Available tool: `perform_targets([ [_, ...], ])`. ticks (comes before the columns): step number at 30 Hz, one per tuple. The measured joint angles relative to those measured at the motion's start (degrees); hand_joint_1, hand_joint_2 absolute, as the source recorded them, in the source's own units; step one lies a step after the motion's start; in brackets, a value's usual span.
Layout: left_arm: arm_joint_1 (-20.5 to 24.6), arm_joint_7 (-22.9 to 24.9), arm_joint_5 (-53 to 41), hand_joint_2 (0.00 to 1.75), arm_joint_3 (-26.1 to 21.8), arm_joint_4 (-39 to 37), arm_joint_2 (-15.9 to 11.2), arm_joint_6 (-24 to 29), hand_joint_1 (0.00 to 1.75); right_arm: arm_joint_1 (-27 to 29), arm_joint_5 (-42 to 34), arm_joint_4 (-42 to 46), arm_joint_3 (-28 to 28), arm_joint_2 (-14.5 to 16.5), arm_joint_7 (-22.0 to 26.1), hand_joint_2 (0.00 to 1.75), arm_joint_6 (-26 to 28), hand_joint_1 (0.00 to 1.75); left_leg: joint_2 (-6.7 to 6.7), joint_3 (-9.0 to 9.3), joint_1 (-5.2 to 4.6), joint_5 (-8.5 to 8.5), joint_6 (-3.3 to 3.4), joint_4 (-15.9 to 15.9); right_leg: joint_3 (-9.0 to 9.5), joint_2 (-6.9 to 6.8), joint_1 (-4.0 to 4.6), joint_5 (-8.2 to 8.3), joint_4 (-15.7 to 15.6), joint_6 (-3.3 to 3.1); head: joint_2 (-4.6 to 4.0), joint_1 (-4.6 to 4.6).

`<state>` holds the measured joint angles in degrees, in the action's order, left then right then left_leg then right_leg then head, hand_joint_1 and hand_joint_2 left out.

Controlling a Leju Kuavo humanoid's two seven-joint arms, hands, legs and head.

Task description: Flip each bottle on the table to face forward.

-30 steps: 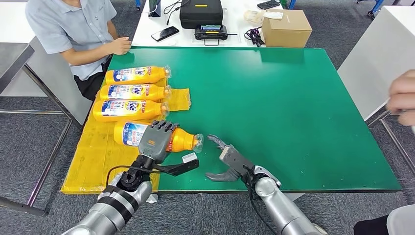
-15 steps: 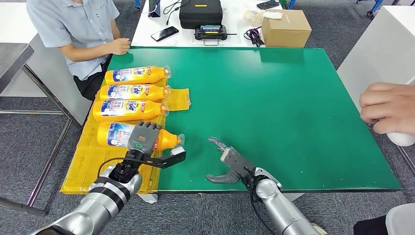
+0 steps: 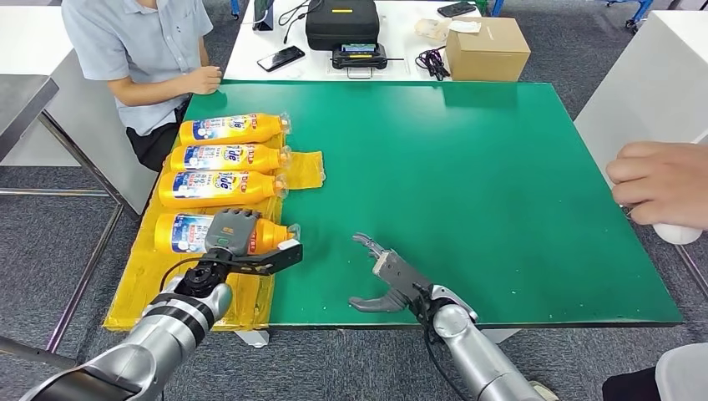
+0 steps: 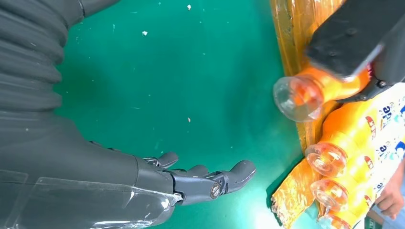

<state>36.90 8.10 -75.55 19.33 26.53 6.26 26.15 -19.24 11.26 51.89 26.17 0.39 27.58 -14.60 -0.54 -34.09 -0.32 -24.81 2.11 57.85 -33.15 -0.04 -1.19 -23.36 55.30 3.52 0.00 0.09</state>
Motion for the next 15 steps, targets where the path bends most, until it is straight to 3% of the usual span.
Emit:
perform_targets([
  [6,0.19,-4.06,3.80,1.75,-3.52,-0.69,0.56,-1.08,1.61,0.04,0.25,-0.08,-0.32,0.02,0.00,1.75,0.04,0.00,-0.05,0.00,0.00,0.02,-0.03,0.00,0.00,-0.02,-0.01,-0.01,0.07,0.00,0.00,0.01],
  [8,0.22,-4.16,3.92,1.75,-3.98,-0.79,0.66,-1.13,1.03,0.06,0.26,-0.09,-0.34,0.02,0.00,1.75,0.04,0.00,-0.05,0.00,0.00,0.02,-0.03,0.00,0.01,-0.02,-0.01,-0.01,0.07,0.00,0.00,0.02],
  [10,0.24,-4.23,3.97,1.75,-4.35,-0.85,0.74,-1.15,0.27,0.07,0.27,-0.09,-0.34,0.02,0.00,1.75,0.04,0.00,-0.05,0.00,-0.01,0.02,-0.03,0.00,0.01,-0.02,-0.02,-0.01,0.07,0.00,0.00,0.02],
  [12,0.24,-4.56,4.01,1.75,-4.66,-0.91,0.84,-1.22,0.05,0.07,0.35,-0.09,-0.34,0.02,0.00,1.75,0.04,0.00,-0.05,0.00,-0.02,0.02,-0.03,0.00,0.01,-0.02,-0.02,-0.01,0.07,0.00,0.00,0.01],
  [15,0.31,-5.56,4.28,1.75,-4.83,-0.98,1.03,-2.24,0.00,0.09,0.51,-0.09,-0.35,0.02,0.00,1.75,0.04,0.00,-0.06,0.01,-0.02,0.02,-0.03,0.00,0.01,-0.02,-0.02,-0.01,0.07,0.00,0.00,0.00],
])
